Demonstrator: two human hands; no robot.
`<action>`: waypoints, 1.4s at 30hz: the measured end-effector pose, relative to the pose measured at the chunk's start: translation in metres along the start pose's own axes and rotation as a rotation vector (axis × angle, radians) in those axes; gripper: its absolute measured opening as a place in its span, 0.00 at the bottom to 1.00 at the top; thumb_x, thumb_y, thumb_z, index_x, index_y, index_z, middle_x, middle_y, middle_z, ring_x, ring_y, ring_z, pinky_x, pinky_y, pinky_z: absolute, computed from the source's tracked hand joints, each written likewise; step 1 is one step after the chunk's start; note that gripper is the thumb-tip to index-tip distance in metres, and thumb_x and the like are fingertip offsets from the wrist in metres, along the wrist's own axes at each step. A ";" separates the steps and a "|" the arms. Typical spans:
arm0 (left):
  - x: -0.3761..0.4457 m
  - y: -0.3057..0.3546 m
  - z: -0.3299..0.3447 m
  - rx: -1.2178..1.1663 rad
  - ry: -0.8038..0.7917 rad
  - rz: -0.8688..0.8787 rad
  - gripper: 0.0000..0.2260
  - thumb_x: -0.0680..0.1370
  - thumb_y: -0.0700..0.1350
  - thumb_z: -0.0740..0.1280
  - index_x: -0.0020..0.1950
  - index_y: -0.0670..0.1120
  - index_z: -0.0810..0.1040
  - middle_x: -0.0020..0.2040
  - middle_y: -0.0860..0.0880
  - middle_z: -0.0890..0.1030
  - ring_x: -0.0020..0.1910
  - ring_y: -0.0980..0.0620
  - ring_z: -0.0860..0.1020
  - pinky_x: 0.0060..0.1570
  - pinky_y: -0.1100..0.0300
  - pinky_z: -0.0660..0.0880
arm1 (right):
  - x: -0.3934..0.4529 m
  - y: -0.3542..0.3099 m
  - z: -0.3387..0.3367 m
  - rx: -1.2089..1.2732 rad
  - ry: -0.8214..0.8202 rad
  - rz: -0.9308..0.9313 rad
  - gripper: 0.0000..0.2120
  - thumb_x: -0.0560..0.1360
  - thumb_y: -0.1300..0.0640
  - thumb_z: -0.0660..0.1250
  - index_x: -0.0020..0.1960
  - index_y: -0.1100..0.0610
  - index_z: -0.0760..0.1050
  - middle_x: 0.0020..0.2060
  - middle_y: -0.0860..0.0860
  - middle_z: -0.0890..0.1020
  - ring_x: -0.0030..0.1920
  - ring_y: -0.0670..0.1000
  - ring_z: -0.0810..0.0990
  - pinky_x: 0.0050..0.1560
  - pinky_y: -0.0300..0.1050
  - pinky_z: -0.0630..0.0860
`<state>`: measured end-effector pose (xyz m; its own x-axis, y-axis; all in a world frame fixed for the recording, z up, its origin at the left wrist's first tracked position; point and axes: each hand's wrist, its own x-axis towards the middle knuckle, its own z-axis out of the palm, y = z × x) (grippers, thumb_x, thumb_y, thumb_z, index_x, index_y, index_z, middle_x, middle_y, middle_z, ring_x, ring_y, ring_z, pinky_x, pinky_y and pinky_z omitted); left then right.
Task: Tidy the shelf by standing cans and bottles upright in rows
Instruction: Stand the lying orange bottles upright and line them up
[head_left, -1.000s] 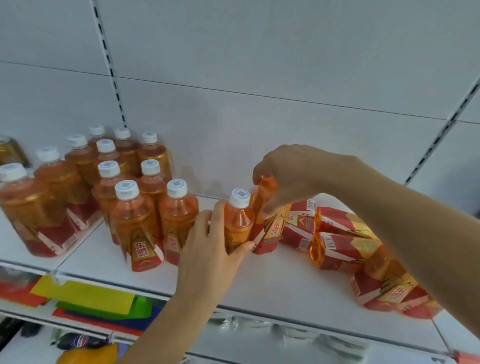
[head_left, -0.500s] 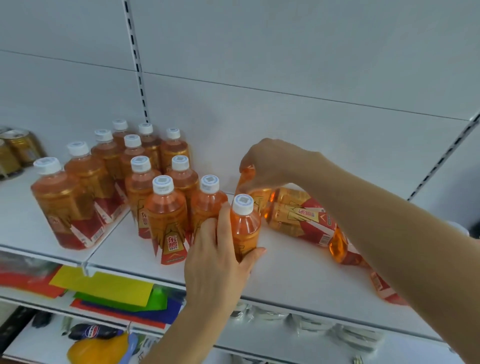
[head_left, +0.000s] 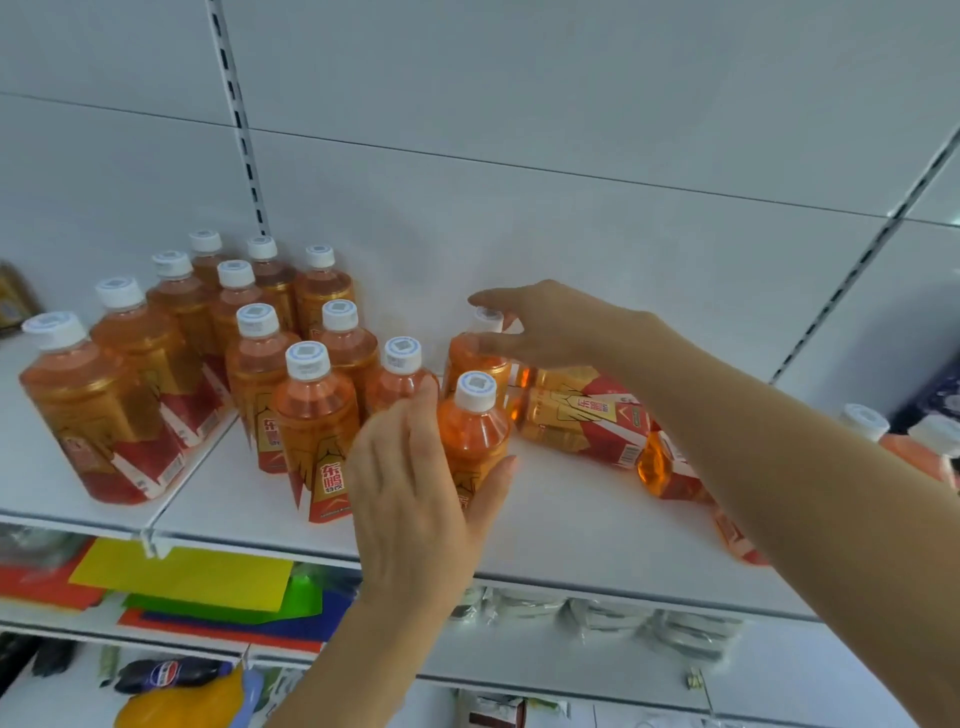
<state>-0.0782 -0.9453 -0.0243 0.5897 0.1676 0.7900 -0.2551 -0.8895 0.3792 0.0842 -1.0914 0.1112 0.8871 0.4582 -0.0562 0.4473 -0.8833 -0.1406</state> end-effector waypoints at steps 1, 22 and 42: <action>0.004 0.004 -0.003 -0.039 0.065 0.056 0.36 0.79 0.60 0.73 0.77 0.38 0.66 0.67 0.37 0.74 0.66 0.37 0.73 0.67 0.40 0.73 | -0.005 0.007 0.001 0.011 -0.007 0.023 0.40 0.77 0.24 0.61 0.84 0.42 0.62 0.72 0.46 0.79 0.68 0.53 0.78 0.70 0.52 0.73; 0.042 0.067 0.156 0.292 -0.794 0.126 0.50 0.75 0.71 0.68 0.85 0.47 0.49 0.86 0.42 0.51 0.85 0.37 0.50 0.80 0.34 0.52 | -0.020 0.134 -0.006 -0.188 -0.074 0.101 0.44 0.76 0.22 0.59 0.85 0.42 0.57 0.78 0.49 0.73 0.76 0.58 0.73 0.76 0.60 0.70; 0.083 0.071 0.107 0.330 -0.884 0.298 0.33 0.75 0.63 0.74 0.75 0.53 0.67 0.70 0.47 0.72 0.64 0.42 0.77 0.62 0.44 0.76 | 0.024 0.153 -0.006 -0.149 -0.088 0.050 0.41 0.78 0.27 0.63 0.84 0.45 0.61 0.78 0.49 0.73 0.78 0.56 0.69 0.79 0.58 0.65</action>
<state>0.0349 -1.0398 0.0160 0.9302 -0.3409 0.1360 -0.3392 -0.9400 -0.0362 0.1749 -1.2159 0.0944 0.8981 0.4146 -0.1468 0.4208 -0.9071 0.0120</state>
